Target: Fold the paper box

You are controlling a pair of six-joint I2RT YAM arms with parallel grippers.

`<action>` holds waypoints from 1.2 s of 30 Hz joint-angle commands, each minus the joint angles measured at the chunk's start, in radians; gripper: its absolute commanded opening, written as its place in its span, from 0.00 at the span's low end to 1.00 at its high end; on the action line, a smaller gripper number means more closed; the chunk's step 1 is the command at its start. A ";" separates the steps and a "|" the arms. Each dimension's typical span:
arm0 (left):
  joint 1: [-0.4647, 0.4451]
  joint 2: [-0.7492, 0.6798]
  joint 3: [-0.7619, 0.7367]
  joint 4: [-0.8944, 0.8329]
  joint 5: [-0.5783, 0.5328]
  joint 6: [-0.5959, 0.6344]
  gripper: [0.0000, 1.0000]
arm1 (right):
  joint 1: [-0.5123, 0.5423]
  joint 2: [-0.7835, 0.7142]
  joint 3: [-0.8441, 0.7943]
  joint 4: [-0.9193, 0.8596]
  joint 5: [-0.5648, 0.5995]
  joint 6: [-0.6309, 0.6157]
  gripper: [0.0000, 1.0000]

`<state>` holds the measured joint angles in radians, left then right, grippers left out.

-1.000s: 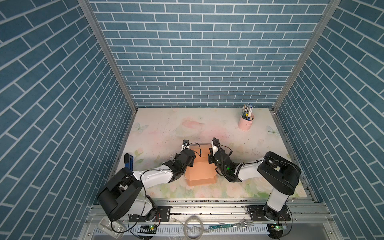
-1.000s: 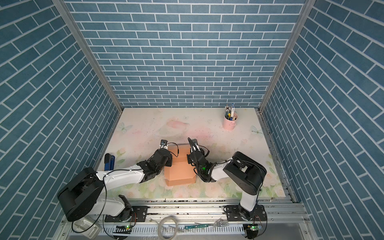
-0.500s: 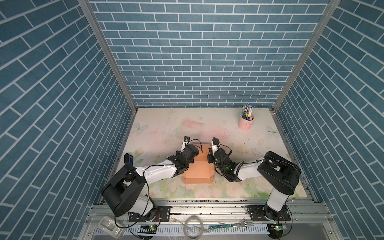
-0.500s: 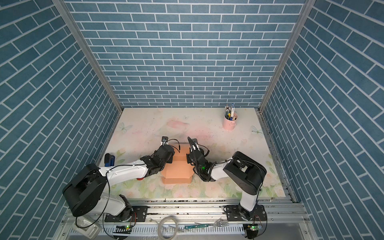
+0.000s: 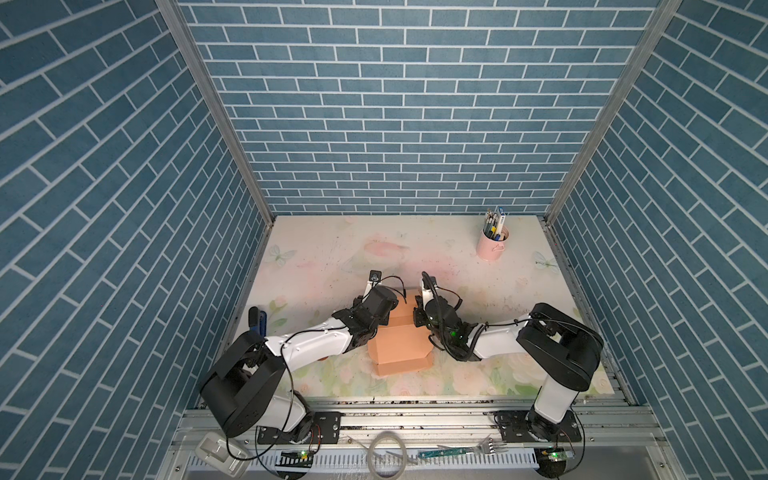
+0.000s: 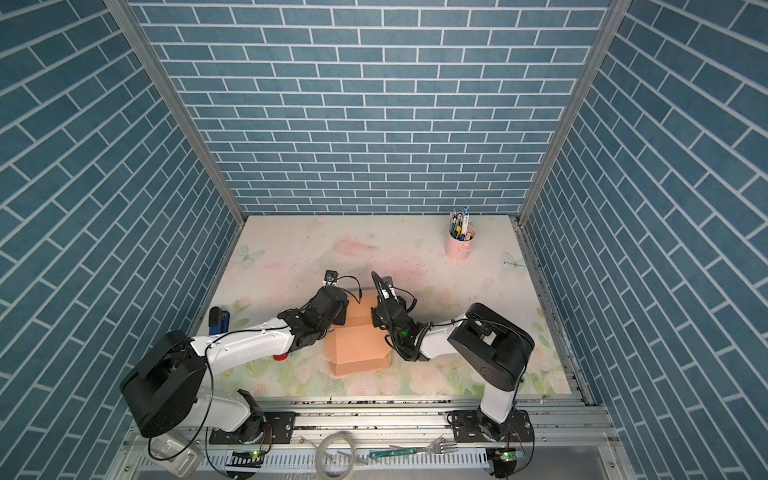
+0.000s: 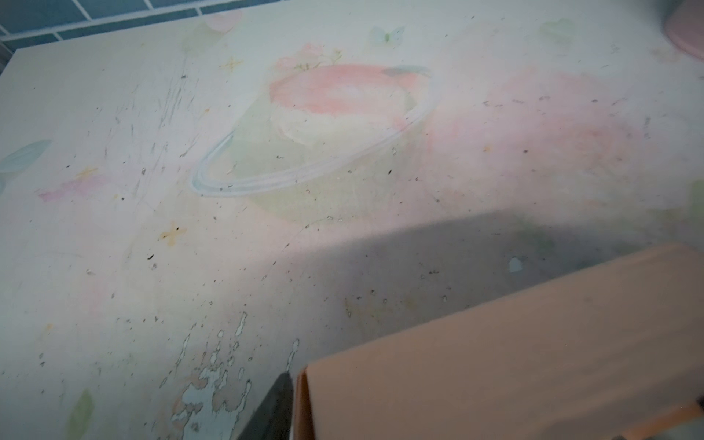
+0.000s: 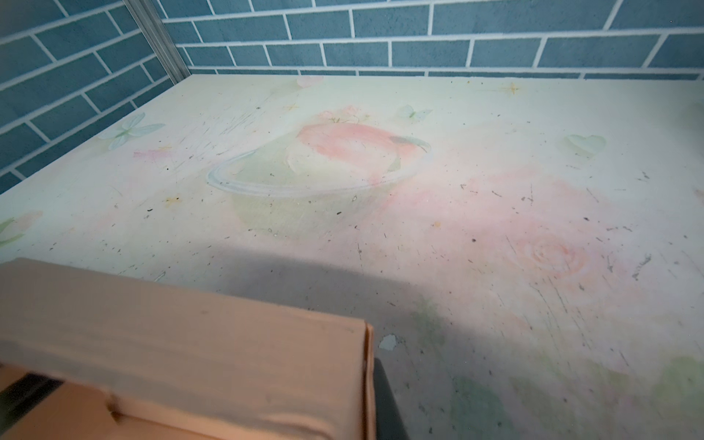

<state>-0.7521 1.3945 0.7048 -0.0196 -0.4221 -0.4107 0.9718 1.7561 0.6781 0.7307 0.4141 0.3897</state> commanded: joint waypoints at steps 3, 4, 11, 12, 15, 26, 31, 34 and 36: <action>0.017 -0.115 -0.029 -0.048 0.108 0.017 0.60 | 0.003 -0.041 0.040 -0.119 -0.037 0.026 0.00; 0.018 -0.139 -0.036 -0.058 0.118 0.019 0.61 | 0.001 -0.045 0.044 -0.133 -0.045 0.027 0.00; 0.032 -0.242 -0.036 -0.125 0.156 0.047 0.63 | -0.031 -0.066 0.084 -0.253 -0.110 0.040 0.00; 0.033 -0.247 -0.036 -0.130 0.160 0.051 0.63 | -0.033 -0.067 0.091 -0.268 -0.112 0.041 0.00; 0.035 -0.265 -0.038 -0.136 0.182 0.051 0.62 | -0.041 -0.061 0.100 -0.286 -0.126 0.046 0.00; 0.035 -0.312 -0.126 -0.136 0.258 0.008 0.59 | -0.050 -0.066 0.095 -0.296 -0.154 0.059 0.00; 0.034 -0.275 -0.140 -0.103 0.253 0.013 0.52 | -0.050 -0.067 0.094 -0.291 -0.162 0.064 0.00; 0.035 -0.248 -0.134 -0.091 0.233 0.022 0.48 | -0.049 -0.066 0.094 -0.287 -0.167 0.066 0.00; 0.035 -0.232 -0.125 -0.078 0.218 0.026 0.47 | -0.049 -0.064 0.095 -0.285 -0.172 0.066 0.00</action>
<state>-0.7231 1.1431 0.5751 -0.1276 -0.1810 -0.3931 0.9245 1.7077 0.7631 0.4706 0.2611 0.4152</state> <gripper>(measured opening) 0.476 0.080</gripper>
